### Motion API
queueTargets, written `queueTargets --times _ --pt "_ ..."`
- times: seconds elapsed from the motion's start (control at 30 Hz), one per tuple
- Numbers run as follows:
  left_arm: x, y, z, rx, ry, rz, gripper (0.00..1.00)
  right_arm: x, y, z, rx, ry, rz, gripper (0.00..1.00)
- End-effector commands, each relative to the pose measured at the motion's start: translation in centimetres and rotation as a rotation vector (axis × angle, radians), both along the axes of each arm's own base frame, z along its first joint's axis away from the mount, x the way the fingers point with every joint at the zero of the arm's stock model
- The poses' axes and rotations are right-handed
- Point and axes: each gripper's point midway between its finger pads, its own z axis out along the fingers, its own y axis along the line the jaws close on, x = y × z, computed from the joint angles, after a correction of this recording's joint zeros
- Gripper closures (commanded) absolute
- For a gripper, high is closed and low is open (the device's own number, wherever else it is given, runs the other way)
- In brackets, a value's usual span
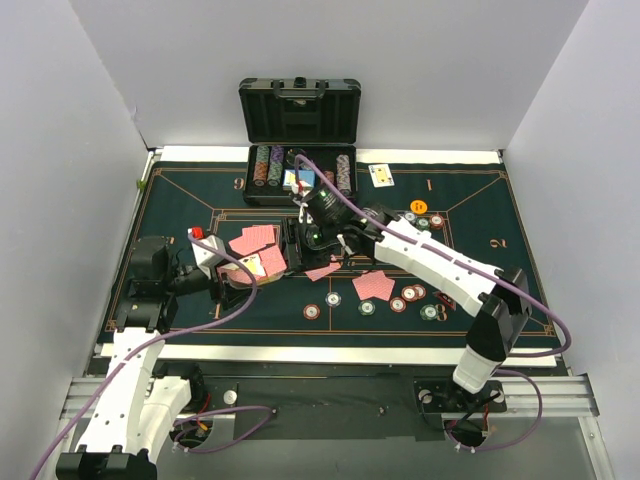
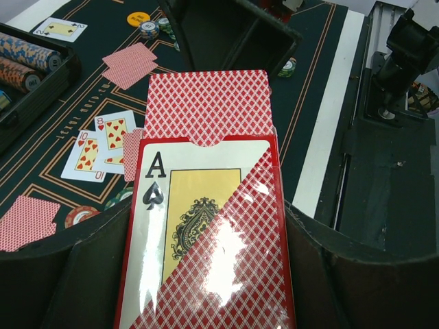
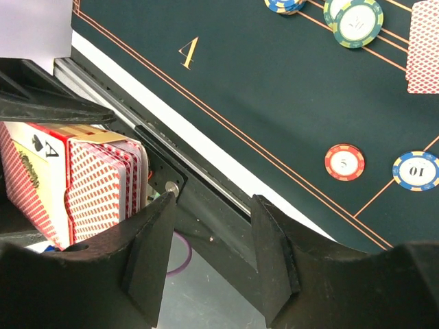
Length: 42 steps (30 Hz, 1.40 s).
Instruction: Distribute texas hold em gaming equipment
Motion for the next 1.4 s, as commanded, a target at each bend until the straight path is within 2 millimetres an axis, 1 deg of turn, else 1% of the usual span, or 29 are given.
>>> queueTargets --times 0.0,0.03,0.07,0.1,0.13,0.17,0.2,0.23,0.33,0.4,0.47,0.5,0.53,0.57,0.63,0.73,0.87,1.03,1.2,1.33,1.37 --pt "-0.7 -0.3 0.6 0.002 -0.085 -0.048 1.00 -0.6 -0.1 0.3 0.020 -0.005 0.005 0.56" --pt "-0.7 -0.3 0.2 -0.007 -0.061 -0.041 1.00 -0.6 -0.8 -0.6 -0.009 0.006 0.001 0.56" --pt "-0.6 -0.3 0.3 -0.012 -0.074 -0.041 1.00 -0.4 -1.4 -1.0 -0.030 0.002 -0.014 0.57" --pt "-0.5 -0.4 0.0 -0.021 -0.057 -0.041 1.00 0.0 -2.6 -2.2 -0.065 0.021 -0.033 0.57" --pt "-0.1 -0.3 -0.1 -0.016 -0.071 -0.025 1.00 0.8 -3.8 -2.4 -0.076 0.017 -0.066 0.58" --pt "0.2 -0.2 -0.6 -0.012 -0.071 -0.015 1.00 0.8 -5.0 -3.7 -0.114 0.034 -0.080 0.58" --pt "0.8 0.0 -0.6 -0.006 -0.102 -0.003 1.00 1.4 -6.8 -4.4 -0.142 0.032 -0.121 0.58" --pt "1.2 0.2 -1.2 0.010 -0.112 0.012 1.00 1.8 -7.7 -4.6 -0.148 0.035 -0.141 0.58" --pt "2.2 0.8 -2.3 0.062 -0.181 0.026 1.00 2.9 -11.4 -5.1 -0.164 0.037 -0.231 0.57" --pt "2.7 1.0 -3.4 0.085 -0.185 0.029 1.00 3.3 -12.9 -5.2 -0.163 0.039 -0.265 0.57" --pt "2.6 0.9 -4.8 0.099 -0.171 -0.004 1.00 3.6 -13.9 -5.2 -0.162 0.038 -0.288 0.57" --pt "2.7 0.9 -5.2 0.099 -0.177 -0.009 1.00 3.6 -14.2 -5.2 -0.160 0.040 -0.294 0.57" --pt "2.7 0.9 -6.2 0.093 -0.142 -0.005 1.00 3.7 -14.6 -5.3 -0.161 0.044 -0.305 0.57" --pt "3.0 0.9 -6.2 0.086 -0.150 -0.002 1.00 3.8 -14.7 -5.3 -0.158 0.045 -0.308 0.57" --pt "2.8 0.8 -7.3 0.086 -0.136 -0.008 1.00 3.8 -15.0 -5.3 -0.155 0.046 -0.317 0.57" --pt "3.1 1.0 -7.9 0.094 -0.151 0.000 1.00 4.0 -15.4 -5.5 -0.141 0.051 -0.338 0.57" --pt "3.2 1.1 -8.7 0.108 -0.134 0.000 1.00 4.3 -15.9 -4.9 -0.118 0.045 -0.357 0.55" --pt "3.9 1.4 -9.9 0.123 -0.130 0.024 1.00 4.7 -16.4 -4.1 -0.092 0.026 -0.385 0.51" --pt "4.4 1.7 -11.2 0.141 -0.117 0.048 1.00 4.9 -16.8 -3.9 -0.078 0.027 -0.407 0.51" --pt "4.4 1.7 -11.9 0.140 -0.077 0.041 1.00 5.2 -17.1 -3.9 -0.071 0.031 -0.423 0.51" --pt "4.5 1.6 -11.8 0.139 -0.076 0.037 1.00 5.2 -17.1 -4.0 -0.071 0.034 -0.425 0.51"
